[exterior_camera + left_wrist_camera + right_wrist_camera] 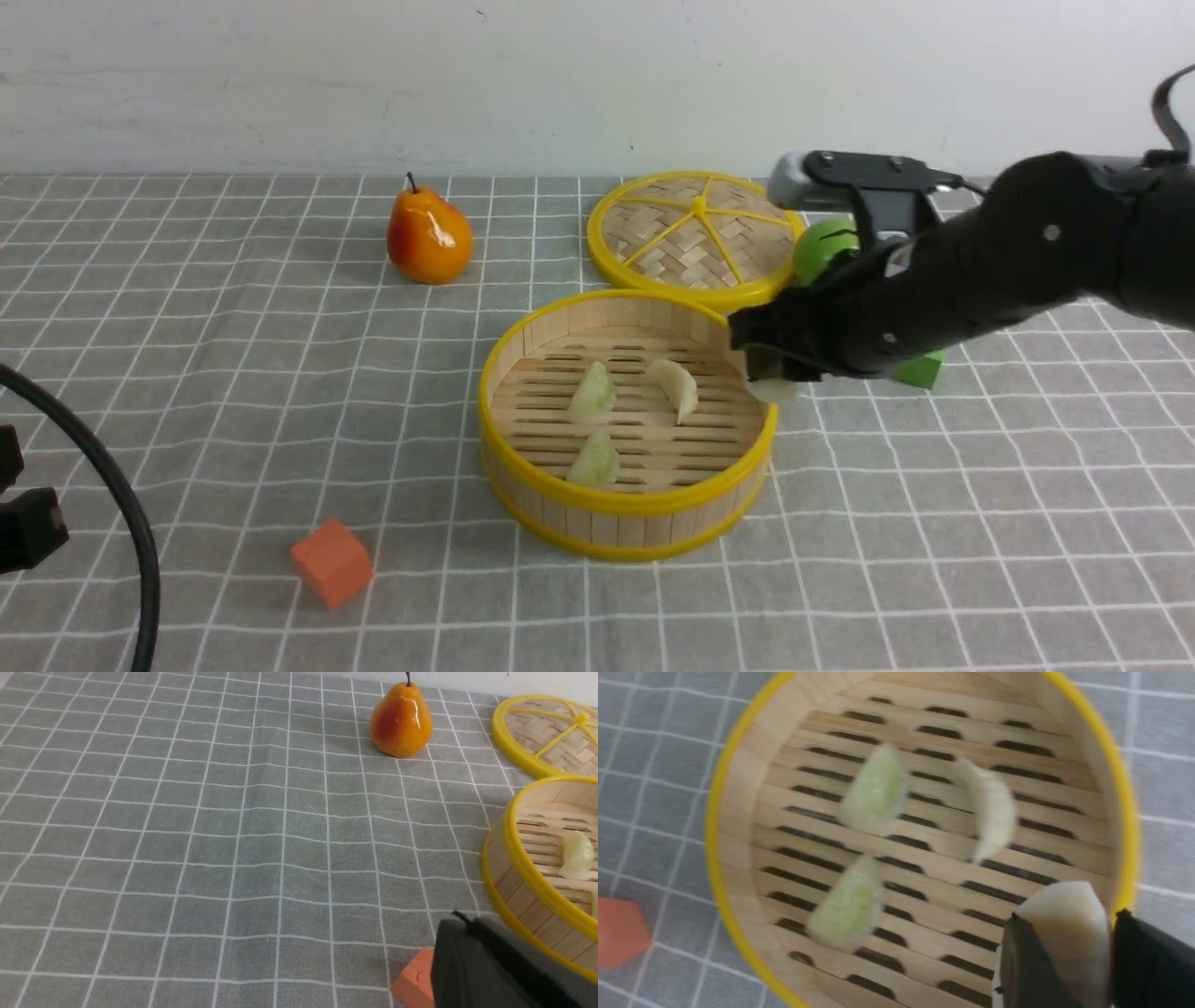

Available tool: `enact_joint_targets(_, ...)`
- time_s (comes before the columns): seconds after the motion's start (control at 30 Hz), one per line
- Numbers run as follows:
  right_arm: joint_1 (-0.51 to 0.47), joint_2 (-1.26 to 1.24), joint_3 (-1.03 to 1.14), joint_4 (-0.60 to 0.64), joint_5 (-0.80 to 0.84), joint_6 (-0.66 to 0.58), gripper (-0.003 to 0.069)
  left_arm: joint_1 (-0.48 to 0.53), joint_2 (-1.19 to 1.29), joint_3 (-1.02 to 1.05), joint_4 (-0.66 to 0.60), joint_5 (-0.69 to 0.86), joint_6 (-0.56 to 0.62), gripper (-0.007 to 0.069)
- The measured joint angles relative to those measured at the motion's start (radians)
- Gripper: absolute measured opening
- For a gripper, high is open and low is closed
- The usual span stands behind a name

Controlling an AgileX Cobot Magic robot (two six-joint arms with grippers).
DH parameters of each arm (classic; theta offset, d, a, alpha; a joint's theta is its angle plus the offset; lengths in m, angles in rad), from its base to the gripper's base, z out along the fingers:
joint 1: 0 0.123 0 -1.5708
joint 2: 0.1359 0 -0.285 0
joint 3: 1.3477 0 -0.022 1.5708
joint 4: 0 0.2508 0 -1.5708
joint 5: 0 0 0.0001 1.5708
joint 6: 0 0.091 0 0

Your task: Put the dumplings into the steamer on the table with the grey tablecloth.

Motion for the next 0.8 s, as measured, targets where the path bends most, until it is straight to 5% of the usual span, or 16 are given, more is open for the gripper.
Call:
enact_joint_targets(0.23, 0.052, 0.167, -0.02, -0.022, -0.05, -0.012, 0.024, 0.0, 0.0, 0.0, -0.036, 0.0, -0.001, -0.0009)
enact_joint_targets(0.6, 0.051, 0.079, -0.124, -0.045, 0.046, -0.009, 0.0528, 0.0, 0.0, 0.0, -0.051, 0.001, -0.001, -0.0007)
enact_joint_targets(0.8, 0.051, -0.201, -0.224, -0.174, 0.204, -0.009, 0.0441, 0.0, 0.0, 0.0, -0.051, 0.001, -0.001, -0.0003)
